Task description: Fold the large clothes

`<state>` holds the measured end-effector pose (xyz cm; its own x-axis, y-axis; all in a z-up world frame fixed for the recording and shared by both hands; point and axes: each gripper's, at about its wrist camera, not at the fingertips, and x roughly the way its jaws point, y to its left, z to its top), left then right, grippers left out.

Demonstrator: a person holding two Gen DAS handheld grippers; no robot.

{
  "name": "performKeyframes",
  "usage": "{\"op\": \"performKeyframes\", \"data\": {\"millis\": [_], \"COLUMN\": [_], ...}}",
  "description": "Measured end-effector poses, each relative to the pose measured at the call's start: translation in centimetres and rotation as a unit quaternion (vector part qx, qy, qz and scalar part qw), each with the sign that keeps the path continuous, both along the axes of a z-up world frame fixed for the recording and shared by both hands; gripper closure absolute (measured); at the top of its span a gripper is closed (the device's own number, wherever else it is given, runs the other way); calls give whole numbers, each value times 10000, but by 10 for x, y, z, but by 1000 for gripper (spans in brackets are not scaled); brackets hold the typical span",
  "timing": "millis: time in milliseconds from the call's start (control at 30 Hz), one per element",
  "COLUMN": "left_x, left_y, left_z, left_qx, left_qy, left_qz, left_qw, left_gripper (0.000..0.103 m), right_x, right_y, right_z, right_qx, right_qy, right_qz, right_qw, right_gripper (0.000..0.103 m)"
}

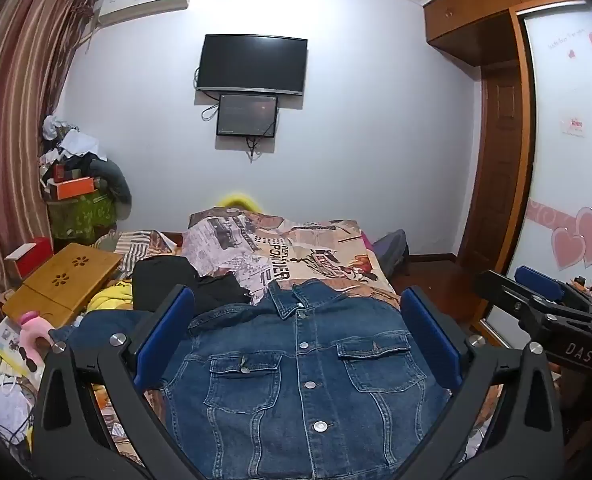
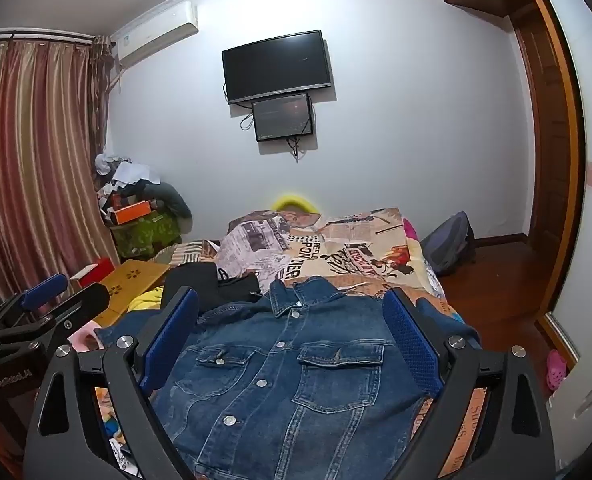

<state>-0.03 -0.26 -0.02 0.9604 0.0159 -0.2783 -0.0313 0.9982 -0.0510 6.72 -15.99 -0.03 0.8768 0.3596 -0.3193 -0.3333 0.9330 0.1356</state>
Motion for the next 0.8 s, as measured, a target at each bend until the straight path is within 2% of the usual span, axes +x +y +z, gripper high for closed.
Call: {"op": "performKeyframes", "data": {"millis": [167,267,433,800], "left_x": [13,6,12,13], "left_y": [2,9,7,14], "left_z": [2,0,-3,-7], "left_qx": [-232,-317,-295,-304], "left_qy": [195,113,120,103], "left_qz": [39,8,3,-23], "left_qw": [9995,9994,9995,9995], "left_gripper": [0,0,0,0], "right_x": [1,2,-3,3], "right_y": [0,2,13,7], "right_z": [-1,-1,4,-4], "right_qx": [6,-10,-9,73], "right_qy": [58,62,68,100], "right_qz": [11,21,34,74], "right_qw": [10000,10000,10000,9999], "right_gripper": [11,11,11,11]}}
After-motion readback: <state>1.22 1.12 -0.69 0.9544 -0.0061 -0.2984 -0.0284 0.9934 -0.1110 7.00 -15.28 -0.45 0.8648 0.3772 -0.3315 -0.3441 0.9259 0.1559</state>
